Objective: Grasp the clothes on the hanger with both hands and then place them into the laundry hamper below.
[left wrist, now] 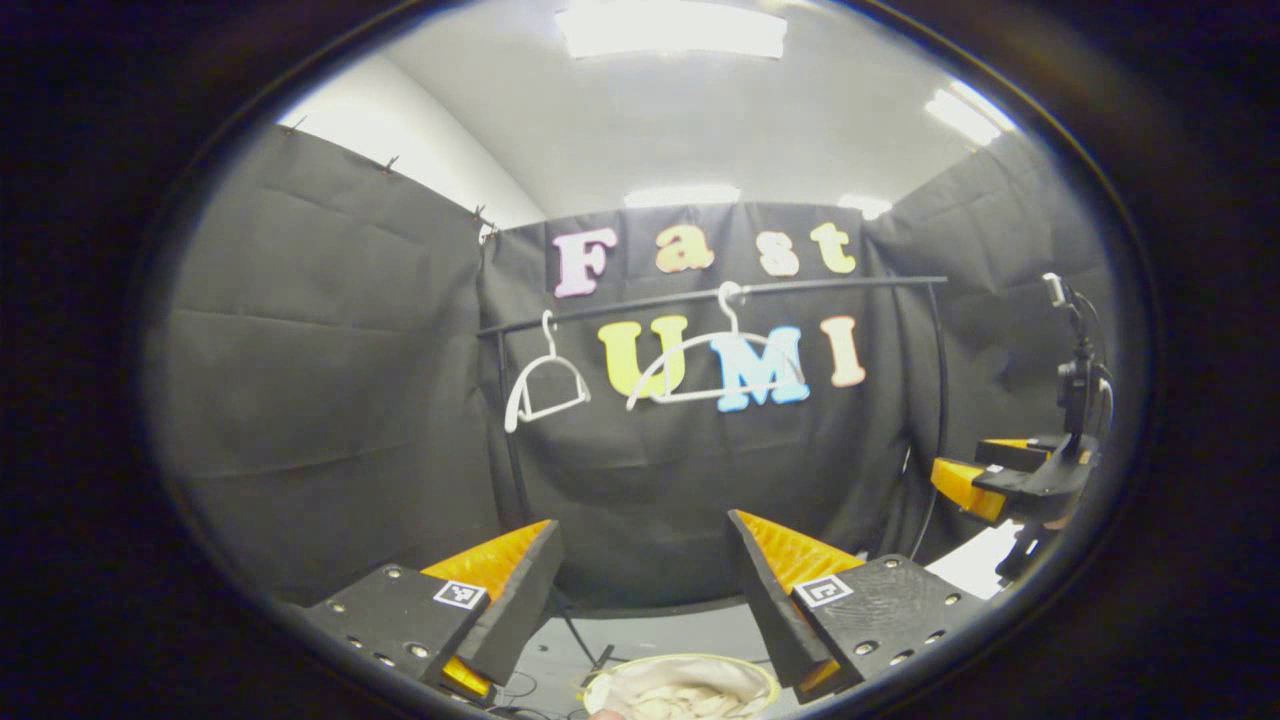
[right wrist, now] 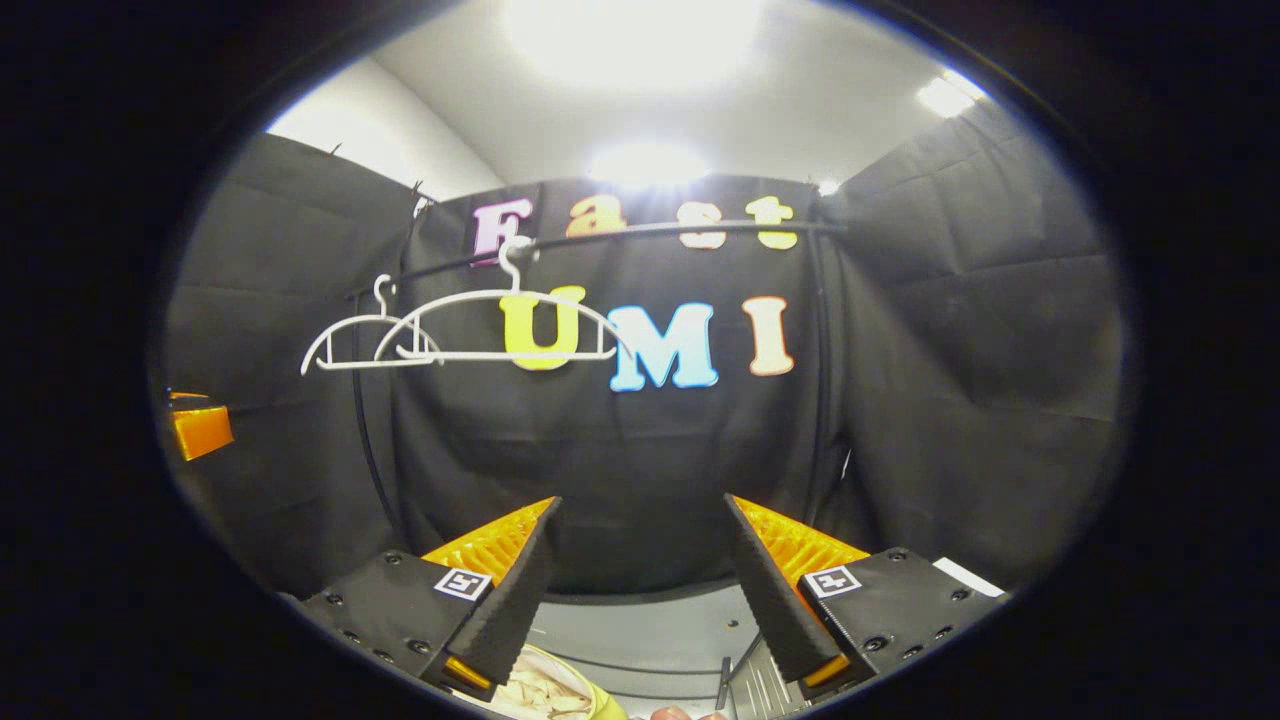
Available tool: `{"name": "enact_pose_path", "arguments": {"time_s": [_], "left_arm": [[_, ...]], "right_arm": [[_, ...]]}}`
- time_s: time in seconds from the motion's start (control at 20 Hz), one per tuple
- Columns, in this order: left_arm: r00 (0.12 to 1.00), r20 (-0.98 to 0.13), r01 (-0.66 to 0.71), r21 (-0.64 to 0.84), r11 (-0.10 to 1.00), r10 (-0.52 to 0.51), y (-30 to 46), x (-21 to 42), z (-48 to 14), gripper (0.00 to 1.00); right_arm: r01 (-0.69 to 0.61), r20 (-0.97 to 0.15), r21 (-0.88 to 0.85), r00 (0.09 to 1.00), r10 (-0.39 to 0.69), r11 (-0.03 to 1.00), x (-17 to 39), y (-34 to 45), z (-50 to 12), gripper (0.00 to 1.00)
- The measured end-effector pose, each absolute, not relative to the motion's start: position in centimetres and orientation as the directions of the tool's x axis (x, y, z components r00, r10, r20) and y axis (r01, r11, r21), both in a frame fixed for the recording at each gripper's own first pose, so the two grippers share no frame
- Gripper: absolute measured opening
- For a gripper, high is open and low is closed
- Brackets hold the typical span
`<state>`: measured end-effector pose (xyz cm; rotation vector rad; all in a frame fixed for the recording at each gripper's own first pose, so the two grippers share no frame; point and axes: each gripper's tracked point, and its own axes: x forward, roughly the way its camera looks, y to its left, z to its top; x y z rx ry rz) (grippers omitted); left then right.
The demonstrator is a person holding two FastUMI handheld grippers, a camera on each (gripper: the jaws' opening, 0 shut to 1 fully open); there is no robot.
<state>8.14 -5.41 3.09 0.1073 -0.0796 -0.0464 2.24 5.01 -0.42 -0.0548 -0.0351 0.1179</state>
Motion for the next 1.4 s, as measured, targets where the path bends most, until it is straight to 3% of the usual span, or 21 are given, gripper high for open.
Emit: {"name": "enact_pose_path", "arguments": {"time_s": [0.05,0.1,0.2,0.25,0.35,0.45,0.5,0.65,1.05,1.4], "left_arm": [[0.993,0.099,0.05,0.086,0.995,-0.059,-5.8,7.6,4.2,0.96],[0.991,0.117,0.06,0.062,0.996,-0.067,-6.3,7.4,5.0,0.96],[0.988,0.125,0.091,0.013,0.996,-0.092,-5.8,7.1,4.4,0.96],[0.988,0.124,0.092,-0.004,0.996,-0.091,-5.7,6.8,4.5,0.96],[0.988,0.136,0.074,0.003,0.997,-0.074,-5.1,6.0,4.7,0.96],[0.988,0.144,0.054,0.033,0.998,-0.059,-4.3,5.4,4.7,0.95],[0.989,0.141,0.046,0.037,0.998,-0.051,-4.2,5.1,4.4,0.95],[0.991,0.128,0.043,0.028,0.999,-0.046,-4.1,3.4,3.1,0.95],[0.994,0.103,-0.042,0.036,0.998,0.038,-4.8,4.8,2.0,0.95],[0.99,0.083,-0.115,-0.021,0.993,0.116,-4.9,3.6,1.8,0.95]], "right_arm": [[-0.099,0.044,-0.049,0.994,0.101,0.994,1.5,4.5,0.3,0.92],[-0.087,0.056,-0.041,0.994,0.089,0.995,1.1,3.6,0.9,0.98],[-0.061,0.059,-0.019,0.996,0.062,0.998,0.1,1.9,1.4,0.92],[-0.049,0.047,-0.011,0.998,0.049,0.999,-0.5,1.3,1.2,0.98],[-0.024,0.02,-0.01,1.0,0.024,1.0,-1.9,-0.1,0.3,0.98],[0.014,-0.014,-0.013,1.0,-0.014,1.0,-3.1,-2.0,-0.8,0.92],[0.027,-0.029,-0.01,0.999,-0.028,1.0,-3.7,-2.8,-1.2,0.98],[0.049,-0.063,0.014,0.997,-0.048,0.999,-3.9,-3.7,-2.5,0.98],[-0.037,-0.039,0.027,0.999,0.038,0.999,1.0,-3.6,-1.0,0.98],[-0.115,-0.024,-0.031,0.993,0.114,0.993,1.3,-4.2,-0.9,0.98]]}}
